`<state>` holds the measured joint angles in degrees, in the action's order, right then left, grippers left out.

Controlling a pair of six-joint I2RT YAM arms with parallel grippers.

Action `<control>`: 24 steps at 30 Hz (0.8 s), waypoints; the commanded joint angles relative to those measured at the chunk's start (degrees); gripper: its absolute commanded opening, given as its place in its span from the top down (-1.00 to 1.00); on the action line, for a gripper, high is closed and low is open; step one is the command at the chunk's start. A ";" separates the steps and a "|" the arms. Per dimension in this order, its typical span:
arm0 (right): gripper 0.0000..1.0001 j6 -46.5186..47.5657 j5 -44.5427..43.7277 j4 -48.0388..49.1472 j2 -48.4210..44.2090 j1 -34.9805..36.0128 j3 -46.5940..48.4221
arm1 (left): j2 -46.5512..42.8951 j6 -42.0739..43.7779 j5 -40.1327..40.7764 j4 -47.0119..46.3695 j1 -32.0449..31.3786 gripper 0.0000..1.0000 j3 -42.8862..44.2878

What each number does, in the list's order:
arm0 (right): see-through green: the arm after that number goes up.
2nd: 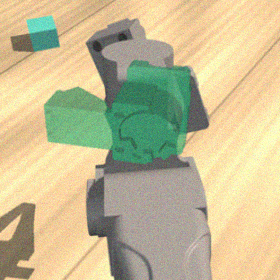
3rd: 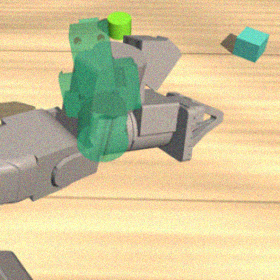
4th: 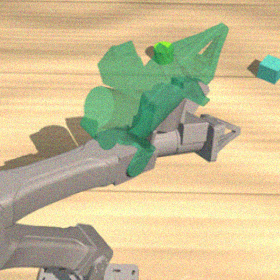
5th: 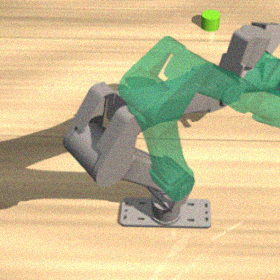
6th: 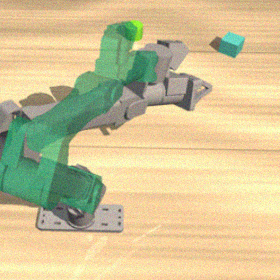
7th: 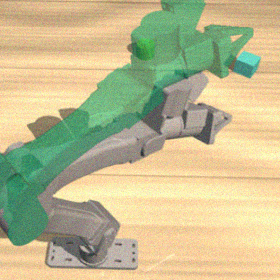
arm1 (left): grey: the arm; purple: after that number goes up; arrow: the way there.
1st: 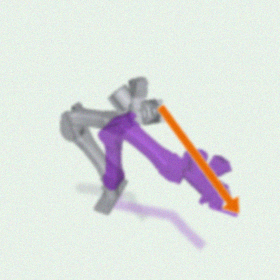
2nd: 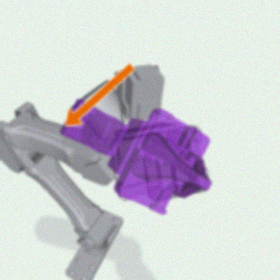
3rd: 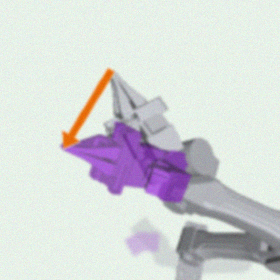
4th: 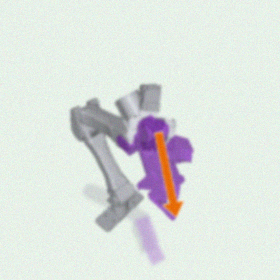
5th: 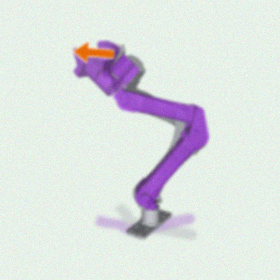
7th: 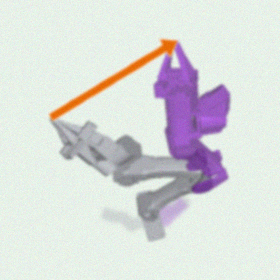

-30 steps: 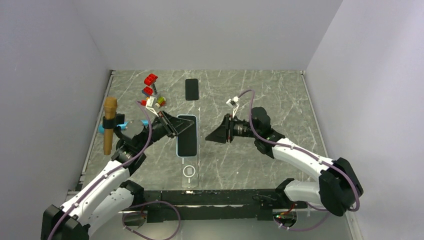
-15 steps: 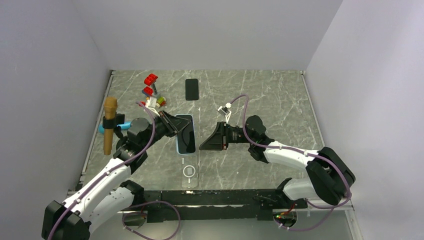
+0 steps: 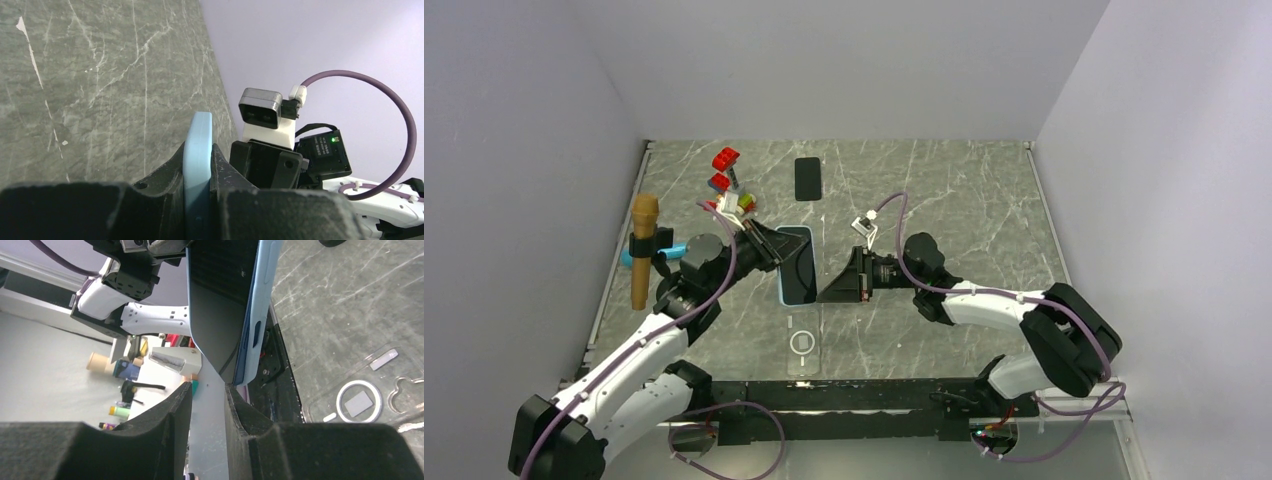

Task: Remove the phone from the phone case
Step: Remove the phone case from the phone.

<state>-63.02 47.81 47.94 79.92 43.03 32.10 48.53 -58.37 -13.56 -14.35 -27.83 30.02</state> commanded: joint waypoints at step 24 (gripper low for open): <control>0.42 9.35 -9.07 -14.54 -5.90 2.06 4.76 | -1.76 -2.69 -2.74 -9.27 0.16 1.00 1.37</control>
<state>-56.47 41.19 35.86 74.17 44.99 34.37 48.05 -59.20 -14.74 -17.67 -27.57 30.02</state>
